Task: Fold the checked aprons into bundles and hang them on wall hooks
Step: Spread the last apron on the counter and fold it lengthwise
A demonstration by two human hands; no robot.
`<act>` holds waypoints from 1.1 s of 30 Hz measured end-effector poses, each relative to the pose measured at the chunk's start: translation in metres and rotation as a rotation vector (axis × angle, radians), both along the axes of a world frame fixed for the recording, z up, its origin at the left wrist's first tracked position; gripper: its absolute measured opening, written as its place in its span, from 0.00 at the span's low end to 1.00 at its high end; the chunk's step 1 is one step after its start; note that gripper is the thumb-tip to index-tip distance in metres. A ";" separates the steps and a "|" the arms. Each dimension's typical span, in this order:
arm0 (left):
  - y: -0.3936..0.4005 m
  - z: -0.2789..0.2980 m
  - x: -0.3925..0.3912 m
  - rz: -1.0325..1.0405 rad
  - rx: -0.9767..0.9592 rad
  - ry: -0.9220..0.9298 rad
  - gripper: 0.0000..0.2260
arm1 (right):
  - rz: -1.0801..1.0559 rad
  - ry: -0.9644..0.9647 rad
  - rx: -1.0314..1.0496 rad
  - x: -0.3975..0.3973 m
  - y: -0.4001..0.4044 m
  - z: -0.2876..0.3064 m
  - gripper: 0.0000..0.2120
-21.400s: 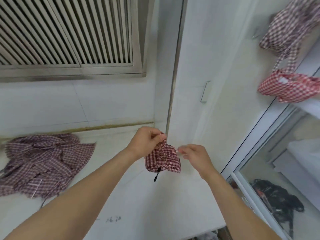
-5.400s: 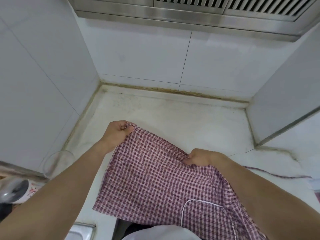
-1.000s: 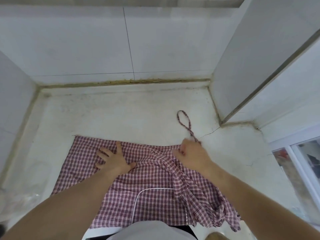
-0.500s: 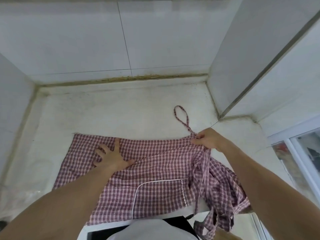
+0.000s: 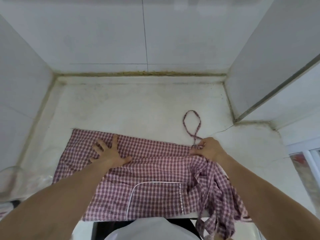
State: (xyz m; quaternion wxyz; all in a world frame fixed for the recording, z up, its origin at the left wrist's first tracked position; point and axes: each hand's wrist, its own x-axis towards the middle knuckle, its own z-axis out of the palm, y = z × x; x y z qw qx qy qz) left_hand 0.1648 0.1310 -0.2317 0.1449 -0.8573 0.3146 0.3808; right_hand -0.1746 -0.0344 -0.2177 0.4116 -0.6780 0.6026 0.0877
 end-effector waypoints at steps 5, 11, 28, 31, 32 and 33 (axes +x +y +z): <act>-0.013 0.012 -0.011 0.050 0.015 -0.072 0.60 | -0.039 0.020 -0.179 0.014 0.001 -0.006 0.21; -0.021 0.015 -0.100 -0.408 -0.749 -0.080 0.28 | -0.036 0.013 -0.109 0.012 -0.002 -0.002 0.19; -0.074 0.017 -0.187 -0.770 -0.034 -0.041 0.48 | 0.237 0.212 0.438 -0.018 -0.037 0.039 0.16; -0.076 0.017 -0.191 -0.756 -0.025 -0.043 0.47 | 0.143 0.080 0.645 -0.026 -0.052 0.054 0.08; -0.075 0.017 -0.190 -0.751 -0.026 -0.036 0.46 | 0.072 -0.004 0.674 -0.026 -0.055 0.057 0.05; -0.075 0.018 -0.189 -0.745 -0.028 -0.026 0.46 | 0.028 -0.054 0.680 -0.024 -0.056 0.059 0.10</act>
